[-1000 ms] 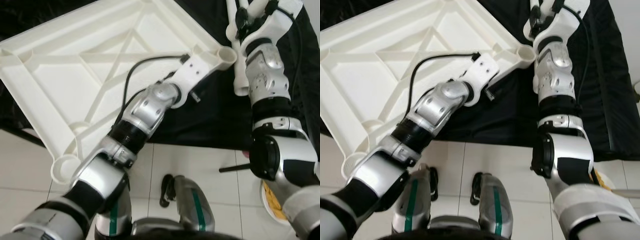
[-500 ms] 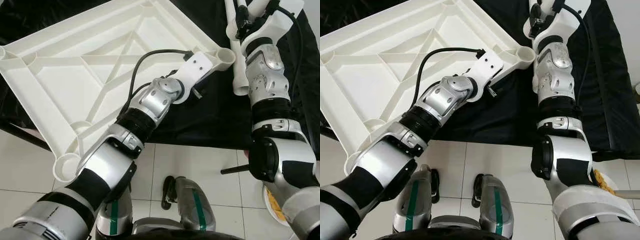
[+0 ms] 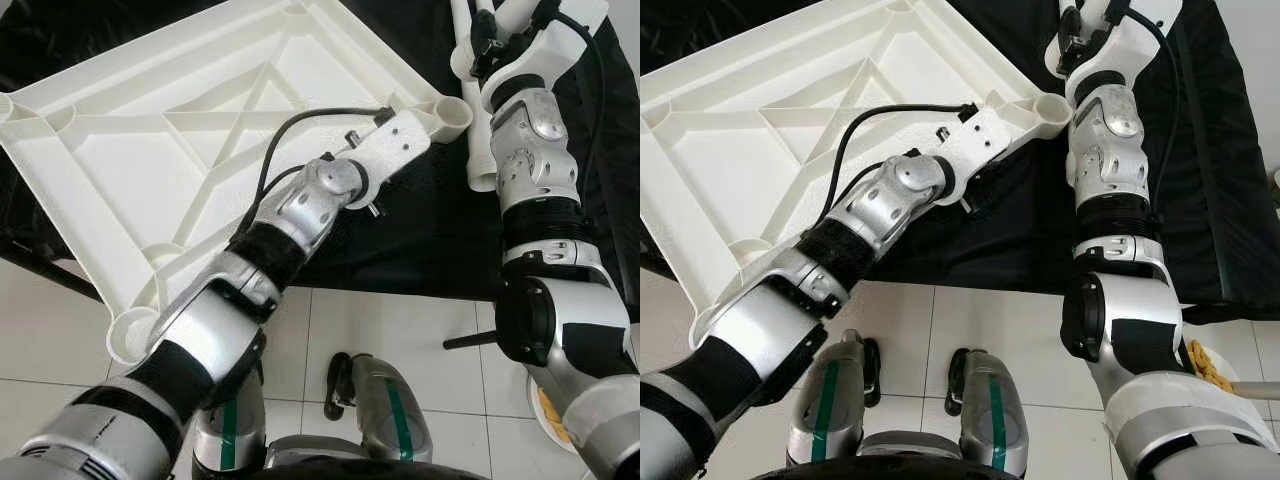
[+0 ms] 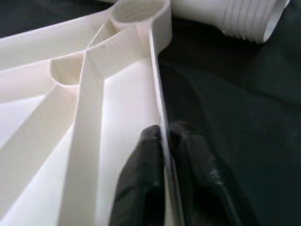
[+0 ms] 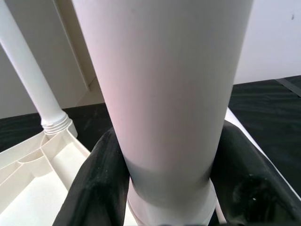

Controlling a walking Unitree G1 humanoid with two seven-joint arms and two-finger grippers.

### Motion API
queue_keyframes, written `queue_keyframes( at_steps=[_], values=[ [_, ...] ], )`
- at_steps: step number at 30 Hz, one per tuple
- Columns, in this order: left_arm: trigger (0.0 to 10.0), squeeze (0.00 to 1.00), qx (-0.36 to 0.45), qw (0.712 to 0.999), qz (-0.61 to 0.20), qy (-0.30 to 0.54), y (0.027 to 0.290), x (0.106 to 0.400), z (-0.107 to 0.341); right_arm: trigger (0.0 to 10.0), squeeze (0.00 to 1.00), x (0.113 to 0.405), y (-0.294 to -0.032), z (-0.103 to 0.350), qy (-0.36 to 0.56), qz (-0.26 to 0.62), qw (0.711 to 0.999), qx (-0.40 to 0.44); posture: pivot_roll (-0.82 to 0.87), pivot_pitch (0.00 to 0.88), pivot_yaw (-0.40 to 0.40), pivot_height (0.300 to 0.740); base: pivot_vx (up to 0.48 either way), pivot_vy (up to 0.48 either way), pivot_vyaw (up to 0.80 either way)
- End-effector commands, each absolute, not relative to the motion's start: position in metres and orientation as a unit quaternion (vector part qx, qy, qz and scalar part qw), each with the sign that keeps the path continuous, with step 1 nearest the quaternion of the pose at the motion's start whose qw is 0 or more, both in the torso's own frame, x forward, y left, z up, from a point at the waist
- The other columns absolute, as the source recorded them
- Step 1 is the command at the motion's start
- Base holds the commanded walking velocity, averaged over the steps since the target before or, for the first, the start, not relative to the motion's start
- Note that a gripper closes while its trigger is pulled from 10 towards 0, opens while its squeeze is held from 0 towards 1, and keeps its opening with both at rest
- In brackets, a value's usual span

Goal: Building children table

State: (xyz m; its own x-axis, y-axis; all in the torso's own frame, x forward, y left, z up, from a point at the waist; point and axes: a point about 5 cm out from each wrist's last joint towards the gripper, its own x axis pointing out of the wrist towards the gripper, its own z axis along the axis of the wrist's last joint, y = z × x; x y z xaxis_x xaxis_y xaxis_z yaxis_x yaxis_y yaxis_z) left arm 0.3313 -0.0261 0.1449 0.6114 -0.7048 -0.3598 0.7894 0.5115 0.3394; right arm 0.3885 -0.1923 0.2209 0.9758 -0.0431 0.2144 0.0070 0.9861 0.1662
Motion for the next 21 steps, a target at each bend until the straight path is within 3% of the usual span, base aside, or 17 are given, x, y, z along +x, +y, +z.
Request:
queue_keyframes(
  at_steps=[1, 3, 4, 6, 7, 10, 21],
  values=[
    [0.0, 0.0, 0.257, 0.841, -0.461, 0.122, -0.022, 0.324, 0.126, 10.0, 0.0, 0.387, -0.197, 0.219, -0.106, -0.02, 0.99, 0.086, 0.09, 0.068, -0.05, 0.74, 0.0, 0.0, 0.0],
    [0.1, 0.0, 0.276, 0.833, -0.467, 0.108, -0.015, 0.321, 0.123, 10.0, 0.0, 0.387, -0.198, 0.219, -0.105, -0.021, 0.991, 0.086, 0.09, 0.073, -0.052, 0.74, 0.0, 0.0, 0.0],
    [0.9, 0.0, 0.295, 0.823, -0.475, 0.1, -0.007, 0.318, 0.117, 10.0, 0.0, 0.387, -0.198, 0.219, -0.104, -0.021, 0.991, 0.085, 0.09, 0.076, -0.053, 0.74, 0.0, 0.0, 0.0],
    [0.9, 0.0, 0.295, 0.823, -0.475, 0.1, -0.007, 0.318, 0.117, 10.0, 0.0, 0.387, -0.198, 0.219, -0.104, -0.021, 0.991, 0.085, 0.09, 0.076, -0.053, 0.74, 0.0, 0.0, 0.0],
    [0.0, 0.0, 0.306, 0.812, -0.488, 0.095, 0.005, 0.313, 0.112, 10.0, 0.0, 0.388, -0.199, 0.22, -0.103, -0.021, 0.991, 0.085, 0.1, 0.081, -0.057, 0.74, 0.0, 0.0, 0.0],
    [0.0, 0.0, 0.32, 0.791, -0.514, 0.093, 0.024, 0.301, 0.106, 10.0, 0.0, 0.389, -0.199, 0.221, -0.102, -0.02, 0.991, 0.085, 0.11, 0.084, -0.061, 0.74, 0.0, 0.0, 0.0],
    [0.0, 0.0, 0.345, 0.748, -0.561, 0.083, 0.056, 0.279, 0.106, 10.0, 0.0, 0.39, -0.198, 0.222, -0.101, -0.017, 0.991, 0.086, 0.11, 0.092, -0.066, 0.74, 0.0, 0.0, 0.0]
  ],
)
